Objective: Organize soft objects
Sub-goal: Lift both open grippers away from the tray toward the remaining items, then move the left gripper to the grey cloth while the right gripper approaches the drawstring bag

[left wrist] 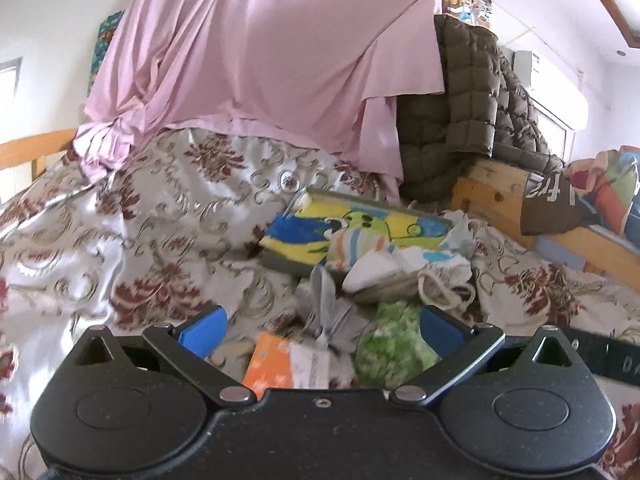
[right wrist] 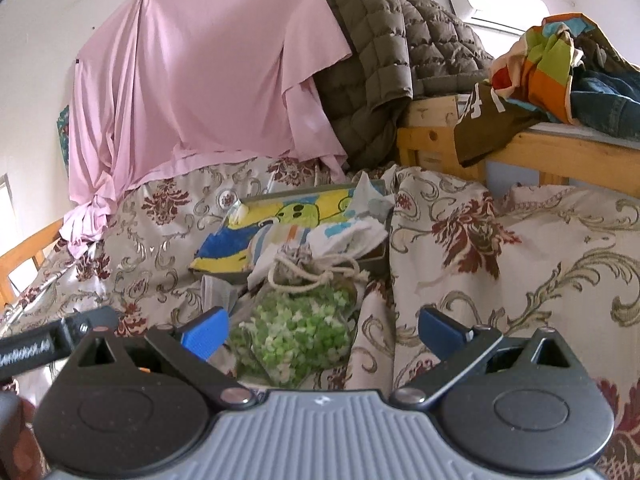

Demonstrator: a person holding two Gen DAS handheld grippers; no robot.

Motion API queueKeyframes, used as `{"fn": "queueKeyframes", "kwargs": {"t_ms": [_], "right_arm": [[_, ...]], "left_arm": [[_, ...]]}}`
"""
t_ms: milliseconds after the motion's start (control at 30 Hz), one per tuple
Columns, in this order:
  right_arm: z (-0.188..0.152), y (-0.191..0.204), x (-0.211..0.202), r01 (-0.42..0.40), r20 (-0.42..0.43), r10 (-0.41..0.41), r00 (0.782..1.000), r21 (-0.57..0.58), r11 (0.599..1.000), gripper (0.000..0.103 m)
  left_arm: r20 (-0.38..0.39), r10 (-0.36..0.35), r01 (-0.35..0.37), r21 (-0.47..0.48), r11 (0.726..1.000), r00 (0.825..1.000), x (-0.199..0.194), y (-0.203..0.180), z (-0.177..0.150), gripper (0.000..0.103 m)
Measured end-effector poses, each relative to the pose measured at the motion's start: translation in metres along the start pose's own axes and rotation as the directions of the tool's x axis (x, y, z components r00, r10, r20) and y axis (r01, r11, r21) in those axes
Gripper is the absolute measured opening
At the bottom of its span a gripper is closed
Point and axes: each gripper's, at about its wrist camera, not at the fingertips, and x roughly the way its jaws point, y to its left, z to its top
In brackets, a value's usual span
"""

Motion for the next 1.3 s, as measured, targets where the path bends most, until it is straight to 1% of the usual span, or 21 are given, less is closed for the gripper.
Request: {"fn": "queueKeyframes", "kwargs": {"t_ms": [67, 167, 333, 433, 500, 767, 967, 1133, 1300], "right_arm": [[-0.003, 0.004, -0.002, 0.002, -0.005, -0.002, 1.000, -0.005, 1.000, 0.103], [-0.008, 0.007, -0.005, 0.010, -0.005, -0.010, 1.000, -0.017, 1.000, 0.103], [-0.014, 0.013, 0.002, 0.020, -0.037, -0.022, 0.999, -0.049, 0.999, 0.103], [-0.018, 0.017, 0.009, 0.015, -0.061, -0.020, 0.998, -0.072, 0.997, 0.103], [-0.021, 0.020, 0.014, 0.010, -0.080, -0.017, 0.997, -0.093, 0.996, 0.103], [-0.028, 0.030, 0.028, -0.025, -0.132, 0.006, 0.991, -0.138, 0.990, 0.103], [-0.034, 0.036, 0.035, -0.074, -0.183, 0.045, 0.982, -0.153, 0.985, 0.103], [-0.035, 0.038, 0.040, -0.093, -0.205, 0.062, 0.977, -0.144, 0.985, 0.103], [-0.035, 0.036, 0.039, -0.097, -0.209, 0.067, 0.976, -0.138, 0.986, 0.103]], "left_arm": [[-0.013, 0.003, -0.003, 0.012, 1.000, 1.000, 0.002, 0.001, -0.001, 0.102], [-0.012, 0.003, -0.003, 0.023, 1.000, 1.000, 0.004, 0.002, 0.003, 0.102], [-0.037, 0.010, -0.010, -0.007, 1.000, 0.999, 0.008, 0.016, -0.005, 0.102], [-0.061, 0.035, -0.035, -0.009, 0.999, 0.998, 0.015, 0.022, -0.012, 0.102], [-0.079, 0.053, -0.054, -0.012, 0.998, 0.995, 0.021, 0.025, -0.013, 0.102], [-0.097, 0.080, -0.081, -0.007, 0.997, 0.992, 0.030, 0.030, -0.020, 0.102], [-0.124, 0.112, -0.111, 0.014, 0.994, 0.986, 0.025, 0.030, -0.024, 0.102], [-0.154, 0.104, -0.097, 0.054, 0.994, 0.983, 0.027, 0.026, -0.030, 0.102], [-0.156, 0.109, -0.102, 0.053, 0.993, 0.982, 0.028, 0.025, -0.032, 0.102]]}}
